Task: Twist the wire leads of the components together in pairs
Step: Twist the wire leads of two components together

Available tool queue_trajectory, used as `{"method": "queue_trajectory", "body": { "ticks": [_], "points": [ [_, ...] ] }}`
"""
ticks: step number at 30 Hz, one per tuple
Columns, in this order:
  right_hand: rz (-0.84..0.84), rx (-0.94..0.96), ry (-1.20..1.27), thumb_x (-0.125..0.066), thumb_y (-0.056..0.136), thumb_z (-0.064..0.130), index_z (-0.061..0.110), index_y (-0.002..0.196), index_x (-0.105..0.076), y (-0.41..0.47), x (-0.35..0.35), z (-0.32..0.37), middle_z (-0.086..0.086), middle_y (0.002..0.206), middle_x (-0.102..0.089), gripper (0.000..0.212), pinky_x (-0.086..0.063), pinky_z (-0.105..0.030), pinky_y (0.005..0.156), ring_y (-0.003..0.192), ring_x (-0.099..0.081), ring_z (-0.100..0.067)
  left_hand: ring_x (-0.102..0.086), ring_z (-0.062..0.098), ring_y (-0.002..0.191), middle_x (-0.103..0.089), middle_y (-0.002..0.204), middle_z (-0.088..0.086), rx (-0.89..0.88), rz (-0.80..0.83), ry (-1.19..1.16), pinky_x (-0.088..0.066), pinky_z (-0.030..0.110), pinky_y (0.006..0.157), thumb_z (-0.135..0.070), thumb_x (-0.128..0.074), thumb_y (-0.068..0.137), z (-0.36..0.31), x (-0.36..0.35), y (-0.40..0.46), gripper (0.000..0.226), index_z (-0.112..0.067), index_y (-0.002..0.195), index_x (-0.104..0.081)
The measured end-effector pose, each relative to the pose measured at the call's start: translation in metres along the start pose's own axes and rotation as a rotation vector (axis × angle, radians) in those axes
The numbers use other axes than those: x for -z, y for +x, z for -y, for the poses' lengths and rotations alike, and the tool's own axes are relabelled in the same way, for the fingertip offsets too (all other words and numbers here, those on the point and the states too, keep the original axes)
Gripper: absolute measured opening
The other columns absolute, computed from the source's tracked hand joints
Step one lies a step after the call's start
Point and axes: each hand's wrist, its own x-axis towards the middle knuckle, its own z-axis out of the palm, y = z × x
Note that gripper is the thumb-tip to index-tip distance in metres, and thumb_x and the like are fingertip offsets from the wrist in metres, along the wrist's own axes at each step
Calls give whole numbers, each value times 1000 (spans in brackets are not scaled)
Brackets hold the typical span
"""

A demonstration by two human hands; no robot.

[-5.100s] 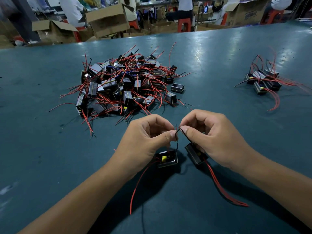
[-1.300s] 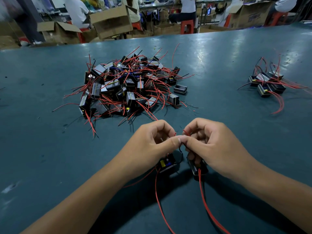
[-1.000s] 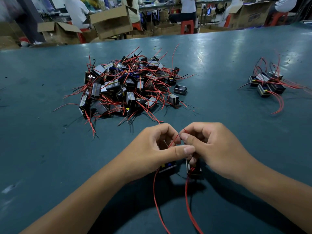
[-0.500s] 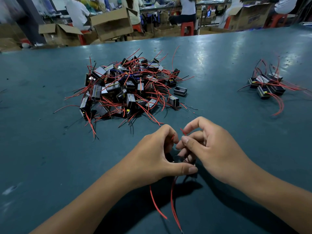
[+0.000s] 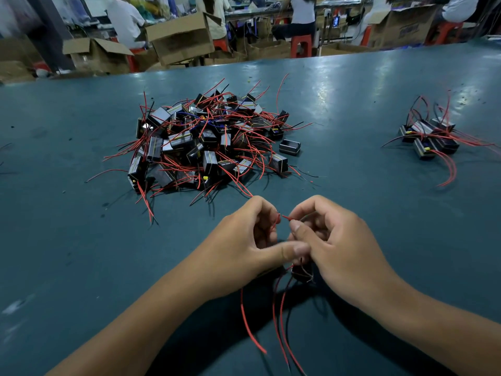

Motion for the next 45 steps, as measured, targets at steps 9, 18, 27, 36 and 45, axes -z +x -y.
{"method": "queue_trajectory", "body": {
  "ticks": [9,18,27,36,45],
  "points": [
    [33,-43,196,-61,94,8,22,85,-64,3,-1,-1,-5,68,-67,17,-52,-27,53,51,-62,-18,-57,10,62,-66,69,-4,-29,-33,-44,-47,30,63,-23,-61,96,4,3,4,12,-16,87,-62],
    [20,4,136,-64,87,24,24,86,-66,4,1,-1,-9,64,-64,3,-54,-54,52,49,-60,-23,-55,10,57,-65,64,-3,-20,-80,-135,-45,25,58,-15,-65,97,5,2,6,12,-9,86,-66],
    [24,23,160,-67,91,14,22,83,-68,5,3,0,-5,53,-56,11,-44,-27,44,44,-52,-16,-55,10,57,-66,65,-1,-22,-81,-149,-45,23,58,-14,-65,96,2,1,5,12,-9,86,-67],
    [28,-8,220,-67,91,11,18,80,-69,5,2,3,-1,51,-52,13,-43,-19,41,42,-47,-14,-56,10,57,-65,65,0,-33,-76,-141,-45,21,58,-13,-65,96,1,1,4,11,-11,85,-68],
    [22,-3,192,-70,89,14,19,80,-71,5,4,4,-1,53,-53,10,-40,-20,40,43,-47,-15,-55,9,58,-64,65,-1,-53,-88,-147,-45,23,57,-13,-69,94,0,1,4,10,-9,84,-69]
  ]
}}
